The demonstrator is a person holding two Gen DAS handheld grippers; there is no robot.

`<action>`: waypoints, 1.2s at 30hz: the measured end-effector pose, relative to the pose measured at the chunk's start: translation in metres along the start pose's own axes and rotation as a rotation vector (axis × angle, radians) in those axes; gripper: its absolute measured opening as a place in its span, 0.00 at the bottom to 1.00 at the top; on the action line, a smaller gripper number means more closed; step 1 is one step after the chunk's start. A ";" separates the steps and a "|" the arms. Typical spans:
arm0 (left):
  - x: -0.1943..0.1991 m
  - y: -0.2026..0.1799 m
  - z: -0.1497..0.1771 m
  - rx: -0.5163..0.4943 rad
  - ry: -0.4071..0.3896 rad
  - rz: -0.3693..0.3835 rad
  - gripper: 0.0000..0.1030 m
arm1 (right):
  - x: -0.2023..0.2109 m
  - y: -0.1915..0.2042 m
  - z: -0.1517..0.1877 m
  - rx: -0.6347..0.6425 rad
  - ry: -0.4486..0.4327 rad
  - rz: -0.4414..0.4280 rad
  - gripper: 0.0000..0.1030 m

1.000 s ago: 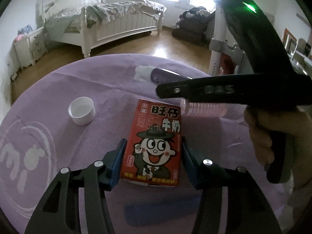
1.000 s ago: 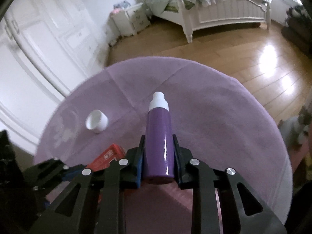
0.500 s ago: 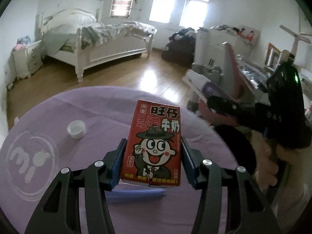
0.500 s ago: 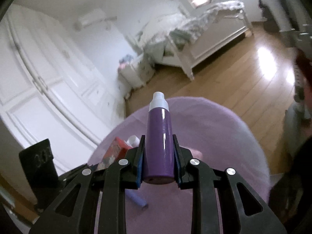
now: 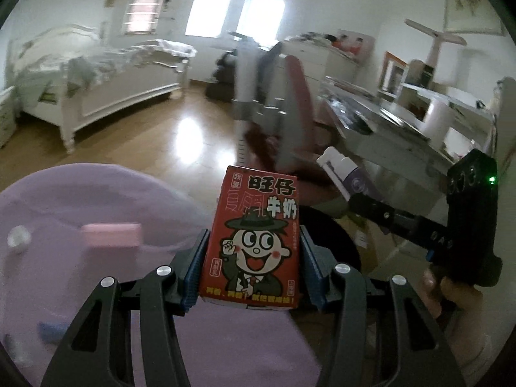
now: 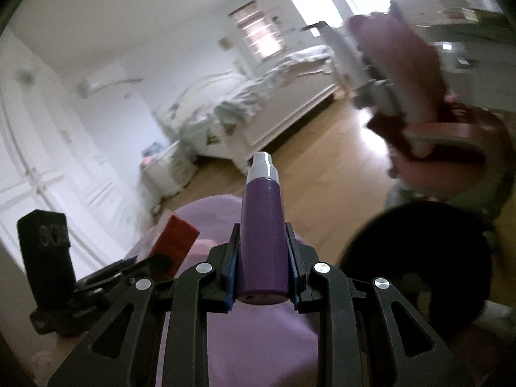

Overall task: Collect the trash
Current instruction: 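Carry the red milk box and purple bottle over the black bin, then open both tools to drop the milk box and bottle into the bin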

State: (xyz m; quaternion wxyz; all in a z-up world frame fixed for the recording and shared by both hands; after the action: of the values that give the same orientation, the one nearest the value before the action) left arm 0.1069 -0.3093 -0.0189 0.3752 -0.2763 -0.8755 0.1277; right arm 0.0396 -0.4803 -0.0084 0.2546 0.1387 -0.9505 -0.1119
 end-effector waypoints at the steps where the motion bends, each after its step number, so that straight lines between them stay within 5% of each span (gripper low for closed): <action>1: -0.008 -0.009 0.002 -0.002 0.012 0.018 0.51 | 0.003 -0.005 0.006 -0.010 0.000 0.013 0.24; 13: -0.091 -0.078 0.023 -0.033 0.129 0.108 0.51 | 0.035 -0.101 0.048 -0.155 0.013 0.147 0.24; 36: -0.164 -0.093 0.052 -0.036 0.257 0.078 0.50 | 0.003 -0.163 0.087 -0.296 0.079 0.167 0.24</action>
State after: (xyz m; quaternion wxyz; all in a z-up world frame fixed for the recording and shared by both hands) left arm 0.1255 -0.4813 -0.1105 0.4741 -0.3307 -0.8110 0.0902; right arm 0.0262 -0.6215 -0.1267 0.3178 0.0244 -0.9211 -0.2237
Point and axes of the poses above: each gripper's, at about its wrist camera, not at the fingertips, and x roughly against the way its jaws point, y to its left, z to its underside, the point moved 7 cm from there along -x, roughly the way its jaws point, and after that the axes turned 15 degrees about x, right-handed, at the moved point
